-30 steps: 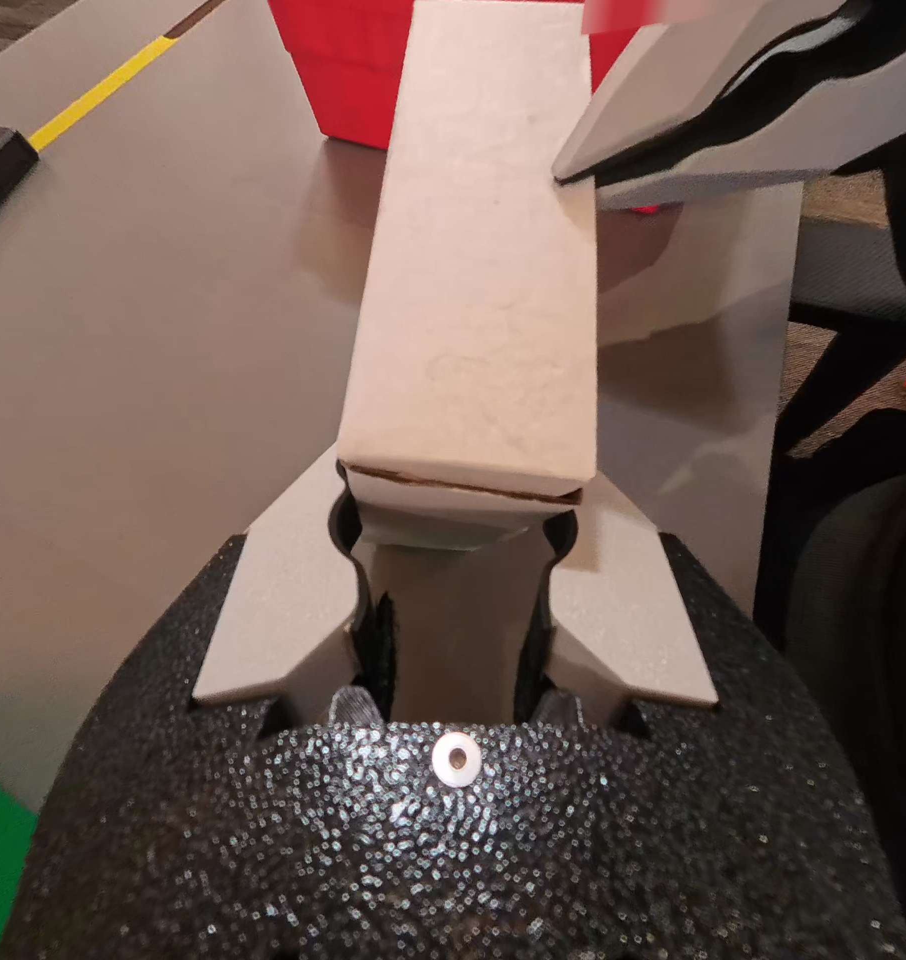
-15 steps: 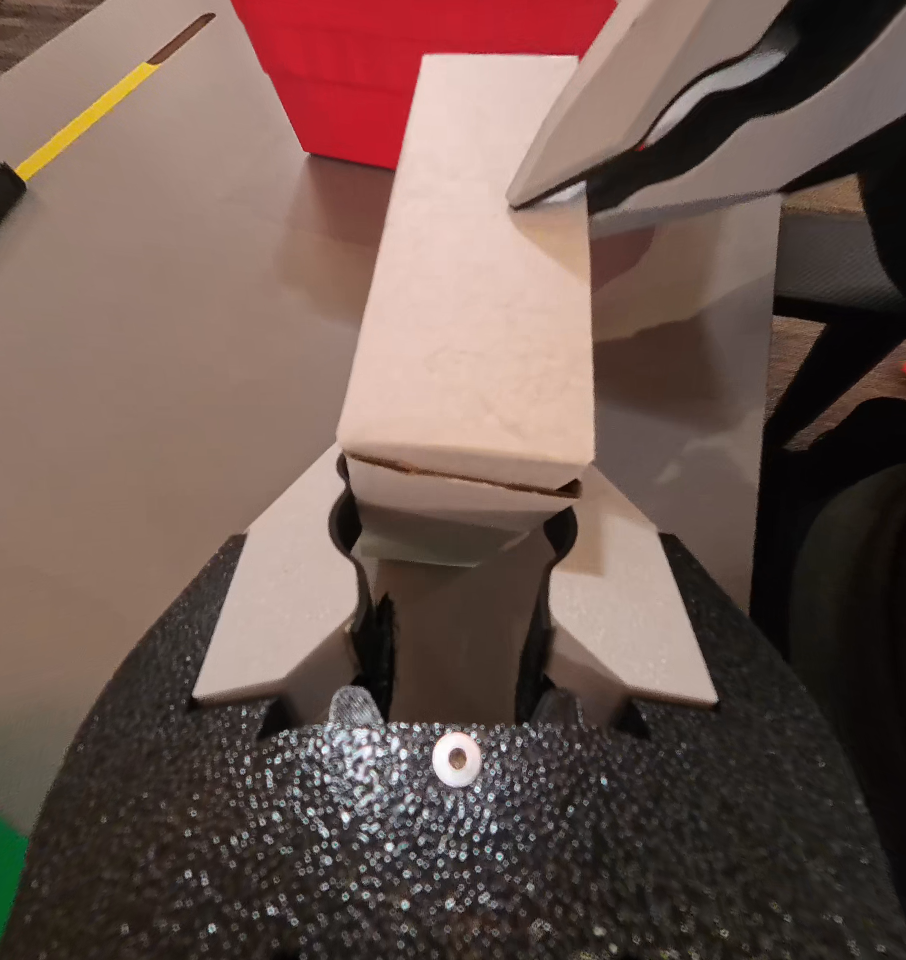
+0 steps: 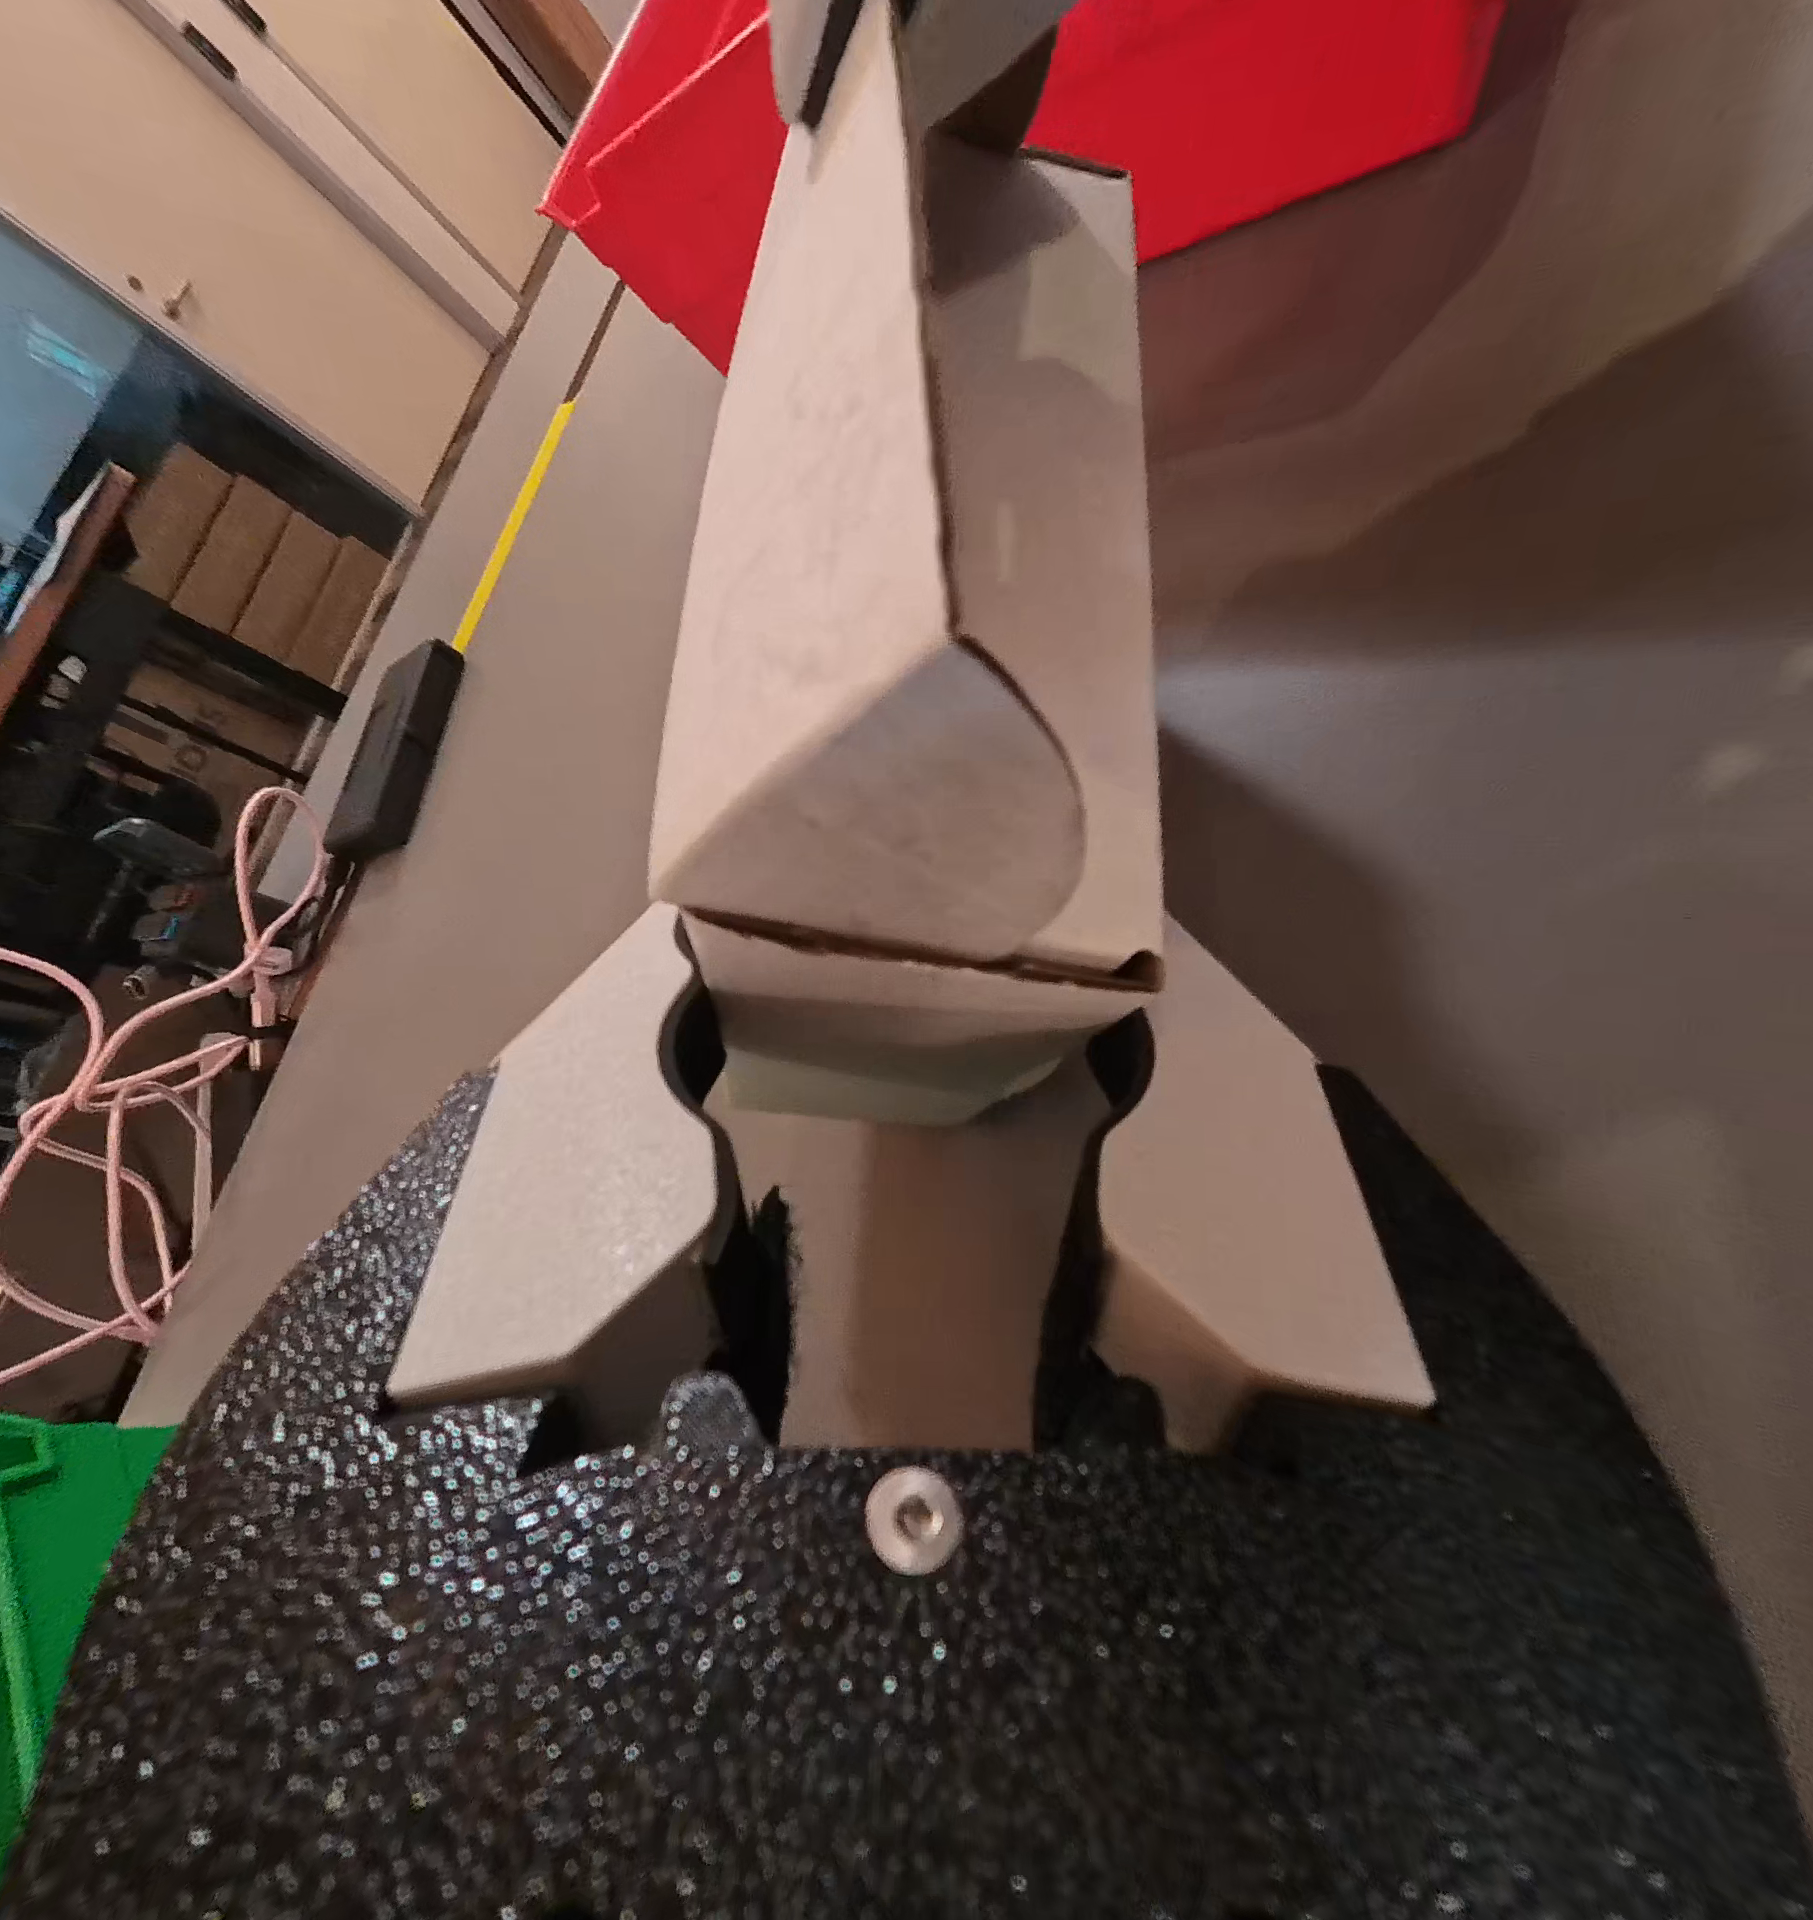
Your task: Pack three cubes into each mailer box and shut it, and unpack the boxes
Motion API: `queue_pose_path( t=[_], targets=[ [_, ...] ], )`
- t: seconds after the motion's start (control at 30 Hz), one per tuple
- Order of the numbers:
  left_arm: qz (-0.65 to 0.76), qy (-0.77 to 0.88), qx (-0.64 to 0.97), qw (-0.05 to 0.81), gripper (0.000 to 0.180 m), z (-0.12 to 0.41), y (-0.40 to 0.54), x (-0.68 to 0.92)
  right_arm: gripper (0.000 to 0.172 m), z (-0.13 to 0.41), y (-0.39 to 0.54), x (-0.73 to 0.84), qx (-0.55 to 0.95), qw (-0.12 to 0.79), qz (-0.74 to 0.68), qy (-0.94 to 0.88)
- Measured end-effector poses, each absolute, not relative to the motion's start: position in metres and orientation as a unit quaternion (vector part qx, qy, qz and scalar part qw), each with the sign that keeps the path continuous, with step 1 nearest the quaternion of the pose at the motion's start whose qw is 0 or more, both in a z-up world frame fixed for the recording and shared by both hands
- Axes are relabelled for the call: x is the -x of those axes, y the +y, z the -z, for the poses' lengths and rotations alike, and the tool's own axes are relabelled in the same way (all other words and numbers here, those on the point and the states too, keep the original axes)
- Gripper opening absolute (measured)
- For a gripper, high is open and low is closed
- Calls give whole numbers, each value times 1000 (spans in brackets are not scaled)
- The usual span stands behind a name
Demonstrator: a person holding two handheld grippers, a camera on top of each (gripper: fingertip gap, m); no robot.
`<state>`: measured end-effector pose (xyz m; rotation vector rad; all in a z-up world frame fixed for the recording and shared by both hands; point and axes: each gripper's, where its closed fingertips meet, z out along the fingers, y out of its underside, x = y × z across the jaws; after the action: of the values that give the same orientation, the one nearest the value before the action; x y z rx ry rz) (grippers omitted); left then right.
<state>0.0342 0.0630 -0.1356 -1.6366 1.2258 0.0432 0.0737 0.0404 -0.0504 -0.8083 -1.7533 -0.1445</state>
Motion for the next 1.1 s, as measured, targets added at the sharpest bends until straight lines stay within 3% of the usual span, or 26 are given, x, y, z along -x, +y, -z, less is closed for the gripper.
queue_pose_path(
  t=[0.33, 0.4, 0.43, 0.53, 0.83, 0.97, 1.1],
  targets=[
    [13, 482, 703, 523, 71, 136, 66, -34, 1, 55, 43, -72, 331, 571, 61, -748],
    [39, 475, 708, 521, 71, 135, 64, -38, 42, 61, 52, -78, 344, 557, 83, -751],
    [42, 481, 704, 521, 71, 135, 63, -40, 44, 65, 57, -81, 355, 549, 97, -751],
    [20, 514, 678, 526, 71, 137, 58, -46, 1, 67, 65, -83, 349, 546, 128, -751],
    [-174, 623, 526, 552, 71, 141, 57, -46, 0, 87, 30, -101, 465, 422, -59, -776],
    [-175, 641, 520, 536, 73, 150, 52, -47, 0, 90, 33, -103, 483, 413, -63, -769],
    [-105, 617, 558, 544, 109, 139, 45, -52, 0, 88, 41, -102, 487, 426, -41, -762]
  ],
)
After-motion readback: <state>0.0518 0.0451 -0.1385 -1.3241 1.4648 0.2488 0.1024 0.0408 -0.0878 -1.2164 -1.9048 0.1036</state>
